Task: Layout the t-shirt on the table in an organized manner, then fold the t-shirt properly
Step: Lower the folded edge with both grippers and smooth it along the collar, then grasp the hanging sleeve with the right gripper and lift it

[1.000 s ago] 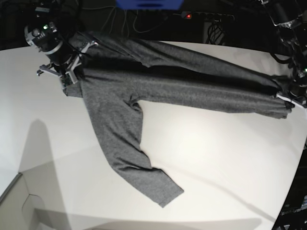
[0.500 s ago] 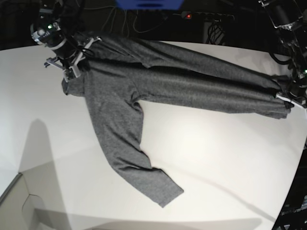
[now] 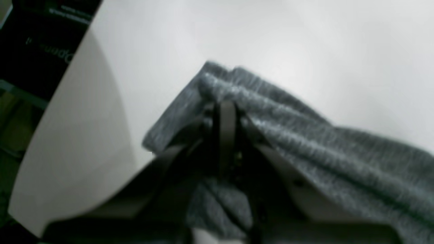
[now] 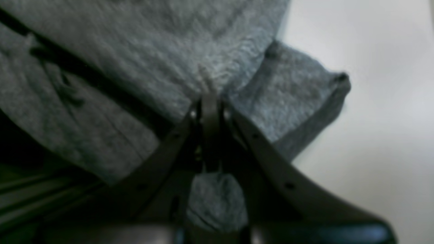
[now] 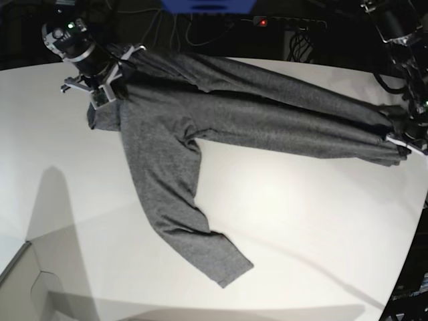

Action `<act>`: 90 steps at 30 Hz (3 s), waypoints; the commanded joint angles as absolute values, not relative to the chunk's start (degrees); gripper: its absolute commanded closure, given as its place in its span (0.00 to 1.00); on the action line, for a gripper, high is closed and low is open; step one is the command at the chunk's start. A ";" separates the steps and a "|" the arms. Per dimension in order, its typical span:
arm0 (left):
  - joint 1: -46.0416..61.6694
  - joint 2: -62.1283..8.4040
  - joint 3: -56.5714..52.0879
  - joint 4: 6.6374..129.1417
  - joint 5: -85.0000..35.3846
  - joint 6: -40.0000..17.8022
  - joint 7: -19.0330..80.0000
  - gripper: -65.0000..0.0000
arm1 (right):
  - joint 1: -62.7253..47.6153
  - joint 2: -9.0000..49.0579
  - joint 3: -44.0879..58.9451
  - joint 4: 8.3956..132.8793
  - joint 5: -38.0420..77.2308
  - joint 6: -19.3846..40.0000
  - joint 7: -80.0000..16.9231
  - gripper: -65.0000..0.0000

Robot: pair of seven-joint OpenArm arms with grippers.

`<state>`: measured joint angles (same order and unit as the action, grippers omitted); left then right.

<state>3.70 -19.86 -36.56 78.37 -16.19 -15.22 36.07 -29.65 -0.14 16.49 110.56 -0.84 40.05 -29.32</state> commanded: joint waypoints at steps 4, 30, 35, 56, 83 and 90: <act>3.21 -20.97 -36.97 78.37 -16.31 -14.99 35.21 1.00 | -29.93 0.04 16.75 108.44 -0.04 40.00 -27.91 1.00; 3.74 -20.00 -37.05 78.29 -16.66 -14.99 35.21 1.00 | -19.12 4.44 16.75 93.58 -0.31 40.00 -27.91 1.00; 3.74 -18.68 -39.43 78.29 -16.31 -14.99 35.38 1.00 | -15.52 5.67 17.10 91.91 -0.40 40.00 -28.00 1.00; 4.79 -17.89 -42.07 78.37 -16.31 -14.99 35.91 0.99 | -11.91 7.08 16.66 86.99 -0.40 40.00 -28.09 1.00; 4.79 -17.89 -42.15 78.37 -16.22 -14.81 36.00 0.55 | -17.71 8.04 17.36 107.12 -0.22 40.00 -32.31 0.56; 5.05 -17.89 -42.24 78.37 -16.40 -14.90 36.00 0.55 | -14.29 6.46 16.84 109.41 -0.31 40.00 -32.48 0.43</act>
<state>5.39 -16.82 -41.91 77.45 -16.08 -15.03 37.28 -15.20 5.98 16.71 108.25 -1.23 40.16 -34.41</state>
